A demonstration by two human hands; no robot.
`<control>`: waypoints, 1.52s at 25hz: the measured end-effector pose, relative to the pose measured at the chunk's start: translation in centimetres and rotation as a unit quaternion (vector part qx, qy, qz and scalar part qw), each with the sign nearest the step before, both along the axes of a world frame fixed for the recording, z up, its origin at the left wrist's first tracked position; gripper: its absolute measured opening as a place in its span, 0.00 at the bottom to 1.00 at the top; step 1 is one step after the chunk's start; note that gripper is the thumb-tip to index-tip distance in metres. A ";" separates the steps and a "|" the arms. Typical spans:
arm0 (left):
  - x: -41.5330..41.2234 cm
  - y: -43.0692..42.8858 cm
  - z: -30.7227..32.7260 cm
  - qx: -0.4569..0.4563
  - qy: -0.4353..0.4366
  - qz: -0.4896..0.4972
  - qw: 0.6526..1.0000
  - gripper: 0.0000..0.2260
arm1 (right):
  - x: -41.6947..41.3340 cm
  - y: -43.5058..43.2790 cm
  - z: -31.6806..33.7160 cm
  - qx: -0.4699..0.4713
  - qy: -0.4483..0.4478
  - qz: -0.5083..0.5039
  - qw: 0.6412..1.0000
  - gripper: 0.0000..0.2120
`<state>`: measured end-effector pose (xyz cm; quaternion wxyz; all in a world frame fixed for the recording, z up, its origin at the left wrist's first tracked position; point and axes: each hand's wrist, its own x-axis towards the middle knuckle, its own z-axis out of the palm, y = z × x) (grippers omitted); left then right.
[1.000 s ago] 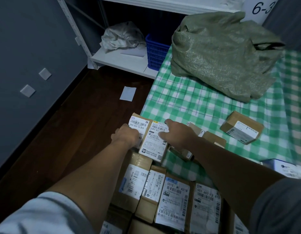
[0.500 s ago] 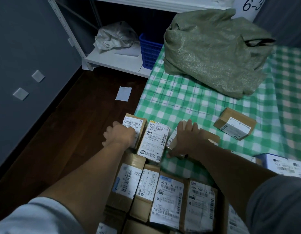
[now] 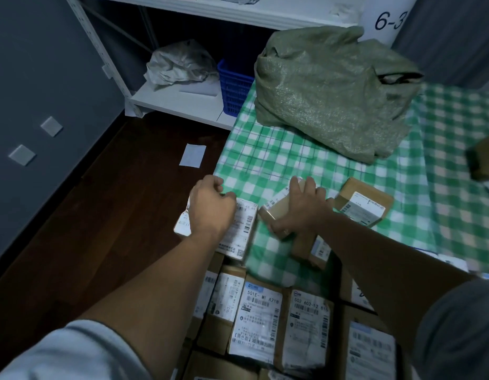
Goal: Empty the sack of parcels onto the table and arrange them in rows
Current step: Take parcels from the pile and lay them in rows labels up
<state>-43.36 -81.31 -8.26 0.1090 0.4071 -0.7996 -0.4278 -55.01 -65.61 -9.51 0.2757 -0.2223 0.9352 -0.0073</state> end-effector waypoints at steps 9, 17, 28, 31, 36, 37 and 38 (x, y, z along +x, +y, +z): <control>-0.9 6.3 2.7 0.274 0.002 -0.171 0.947 0.23 | -0.7 1.4 4.7 -0.186 -0.244 -0.270 0.912 0.58; -0.6 6.5 1.5 0.260 -0.015 -0.095 0.961 0.22 | 2.0 3.6 6.3 -0.220 -0.332 -0.196 0.896 0.23; 0.5 0.7 0.2 -0.054 -0.060 0.067 0.994 0.24 | 2.6 1.0 1.4 -0.211 -0.168 -0.296 0.916 0.41; 0.6 -2.2 -1.8 -0.037 -0.239 0.101 0.965 0.32 | 3.1 0.0 0.2 -0.142 -0.134 -0.238 0.952 0.44; 0.1 -4.1 -3.9 0.095 -0.238 0.109 0.960 0.34 | 3.6 -0.3 -0.9 -0.082 -0.140 -0.173 0.971 0.40; 0.0 -4.1 -3.9 0.105 -0.235 0.107 0.960 0.32 | 3.4 -0.1 -1.4 -0.091 -0.137 -0.211 0.963 0.42; 0.0 -3.9 -3.8 0.112 -0.237 0.102 0.960 0.30 | 3.0 0.1 -1.8 -0.094 -0.126 -0.233 0.960 0.41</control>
